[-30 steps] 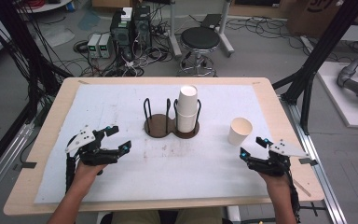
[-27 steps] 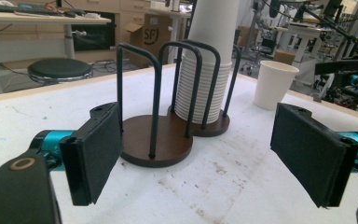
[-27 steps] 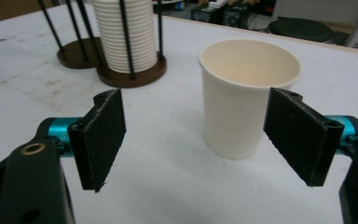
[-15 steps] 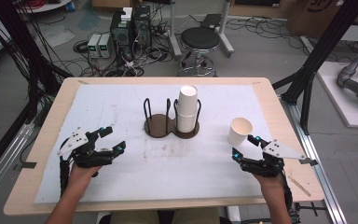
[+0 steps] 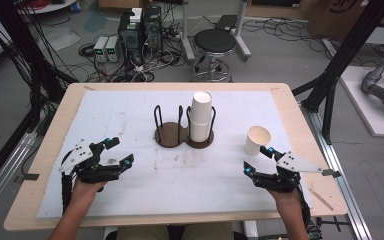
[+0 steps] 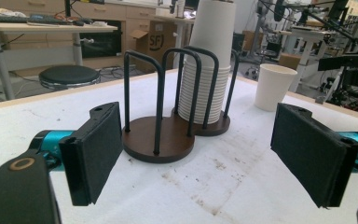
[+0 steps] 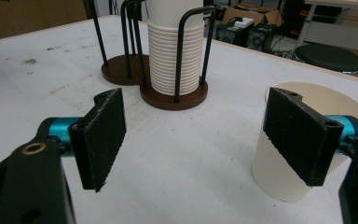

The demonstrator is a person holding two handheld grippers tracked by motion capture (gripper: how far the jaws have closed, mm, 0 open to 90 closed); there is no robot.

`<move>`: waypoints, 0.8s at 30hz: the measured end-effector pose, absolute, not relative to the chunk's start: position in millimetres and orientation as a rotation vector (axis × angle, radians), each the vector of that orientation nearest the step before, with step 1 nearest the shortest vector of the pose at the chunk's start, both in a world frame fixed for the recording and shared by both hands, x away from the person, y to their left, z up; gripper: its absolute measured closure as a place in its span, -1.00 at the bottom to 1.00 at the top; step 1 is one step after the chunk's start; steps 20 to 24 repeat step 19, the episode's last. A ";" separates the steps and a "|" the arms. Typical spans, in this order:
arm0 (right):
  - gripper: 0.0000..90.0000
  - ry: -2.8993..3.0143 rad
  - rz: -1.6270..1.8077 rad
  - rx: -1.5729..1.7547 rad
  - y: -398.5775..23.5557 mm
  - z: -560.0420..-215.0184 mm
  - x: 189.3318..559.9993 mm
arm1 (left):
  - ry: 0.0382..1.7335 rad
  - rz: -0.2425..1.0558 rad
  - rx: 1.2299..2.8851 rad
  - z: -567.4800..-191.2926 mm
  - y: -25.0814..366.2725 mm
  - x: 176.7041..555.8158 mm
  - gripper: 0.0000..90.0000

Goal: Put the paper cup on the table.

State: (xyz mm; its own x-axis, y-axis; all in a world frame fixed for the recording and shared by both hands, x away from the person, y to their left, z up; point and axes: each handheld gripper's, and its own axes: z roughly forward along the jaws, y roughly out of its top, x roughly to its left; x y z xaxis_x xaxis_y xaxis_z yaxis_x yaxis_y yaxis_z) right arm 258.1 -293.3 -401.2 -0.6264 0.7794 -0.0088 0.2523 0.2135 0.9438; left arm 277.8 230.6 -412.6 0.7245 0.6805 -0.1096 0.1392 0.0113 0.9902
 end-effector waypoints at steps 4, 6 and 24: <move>-0.52 2.010 1.420 0.951 -293.6 -403.2 260.5 | 0.698 0.477 1.528 -413.5 230.8 279.2 -0.63; -0.52 2.011 1.417 0.955 -294.5 -404.5 262.1 | 0.699 0.474 1.528 -413.7 230.9 279.5 -0.63; -0.52 2.002 1.418 0.957 -296.6 -406.0 266.5 | 0.710 0.478 1.538 -416.4 232.0 279.9 -0.63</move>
